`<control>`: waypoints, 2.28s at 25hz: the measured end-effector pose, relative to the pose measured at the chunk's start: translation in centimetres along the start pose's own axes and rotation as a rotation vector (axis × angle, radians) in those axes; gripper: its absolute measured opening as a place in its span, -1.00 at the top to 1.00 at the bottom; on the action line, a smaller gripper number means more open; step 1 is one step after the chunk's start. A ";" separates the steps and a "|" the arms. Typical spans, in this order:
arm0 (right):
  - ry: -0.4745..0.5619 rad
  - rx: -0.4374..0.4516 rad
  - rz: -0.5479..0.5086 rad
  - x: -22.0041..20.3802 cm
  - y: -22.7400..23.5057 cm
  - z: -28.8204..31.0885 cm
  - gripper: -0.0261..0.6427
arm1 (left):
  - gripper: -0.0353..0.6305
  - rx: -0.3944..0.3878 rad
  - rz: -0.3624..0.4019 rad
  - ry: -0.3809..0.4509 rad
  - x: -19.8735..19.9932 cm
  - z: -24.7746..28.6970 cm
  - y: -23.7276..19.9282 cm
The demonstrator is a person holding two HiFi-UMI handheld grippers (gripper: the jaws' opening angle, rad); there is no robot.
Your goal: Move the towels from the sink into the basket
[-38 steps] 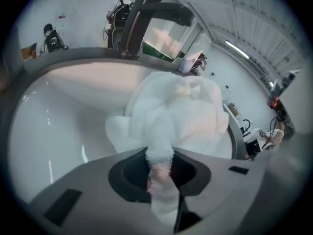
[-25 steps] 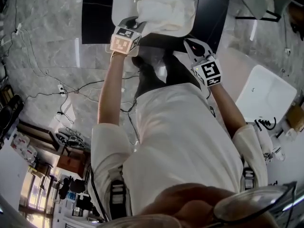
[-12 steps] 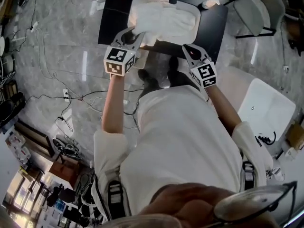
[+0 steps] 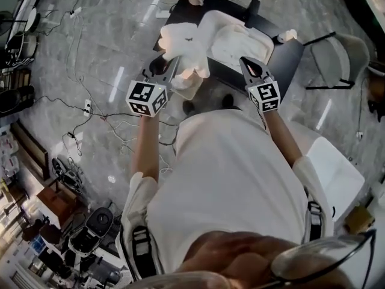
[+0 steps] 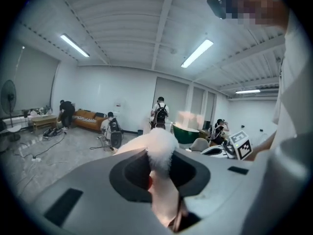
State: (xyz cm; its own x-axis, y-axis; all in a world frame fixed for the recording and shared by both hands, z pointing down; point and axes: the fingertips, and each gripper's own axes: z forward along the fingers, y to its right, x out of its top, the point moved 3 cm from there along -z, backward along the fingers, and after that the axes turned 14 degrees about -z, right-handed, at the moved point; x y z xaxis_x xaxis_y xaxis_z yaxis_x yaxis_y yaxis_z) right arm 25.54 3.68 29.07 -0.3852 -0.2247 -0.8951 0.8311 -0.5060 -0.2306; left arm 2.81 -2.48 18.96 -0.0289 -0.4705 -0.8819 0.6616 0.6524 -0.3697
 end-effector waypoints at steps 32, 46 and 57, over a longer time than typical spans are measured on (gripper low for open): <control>-0.134 0.315 -0.025 -1.6 -13.8 9.9 0.93 | 0.67 0.325 -0.203 -0.020 -16.8 -8.8 -14.0; -0.306 0.467 -0.016 -19.2 -26.1 21.1 0.93 | 0.67 0.352 -0.288 -0.327 -48.9 1.4 -29.8; -0.451 0.512 0.023 -38.9 -33.0 28.7 0.93 | 0.64 0.439 -0.359 -0.485 -73.7 9.4 -41.2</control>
State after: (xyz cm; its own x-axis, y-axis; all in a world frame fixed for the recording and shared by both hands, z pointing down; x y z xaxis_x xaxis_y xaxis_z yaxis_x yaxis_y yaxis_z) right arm 1.59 5.25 82.49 -0.5916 -0.5089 -0.6254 0.5890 -0.8024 0.0958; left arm -15.29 -0.28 101.89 -0.0333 -0.8856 -0.4632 0.9151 0.1594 -0.3704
